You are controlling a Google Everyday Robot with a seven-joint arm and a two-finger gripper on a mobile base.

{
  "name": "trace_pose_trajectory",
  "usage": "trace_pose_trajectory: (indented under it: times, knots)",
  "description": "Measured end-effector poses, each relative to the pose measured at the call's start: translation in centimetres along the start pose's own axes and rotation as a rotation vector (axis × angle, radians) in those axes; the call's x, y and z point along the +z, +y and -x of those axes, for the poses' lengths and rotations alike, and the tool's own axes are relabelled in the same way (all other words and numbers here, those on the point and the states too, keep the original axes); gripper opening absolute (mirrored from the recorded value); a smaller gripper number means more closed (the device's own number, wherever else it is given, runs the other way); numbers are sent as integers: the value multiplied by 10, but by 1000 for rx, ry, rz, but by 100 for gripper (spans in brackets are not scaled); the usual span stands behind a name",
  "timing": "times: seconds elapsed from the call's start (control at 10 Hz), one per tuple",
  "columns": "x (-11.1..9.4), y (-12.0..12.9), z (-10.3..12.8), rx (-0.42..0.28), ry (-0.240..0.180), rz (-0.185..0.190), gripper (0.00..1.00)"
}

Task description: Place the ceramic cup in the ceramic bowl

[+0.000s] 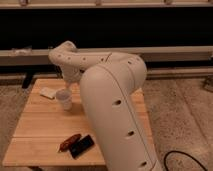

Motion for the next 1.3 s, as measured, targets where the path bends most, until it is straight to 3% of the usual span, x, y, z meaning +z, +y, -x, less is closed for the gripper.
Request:
trace_pose_trajectory:
  times: [1.3]
  knots:
    - [2,3,-1,2,-10,1,65]
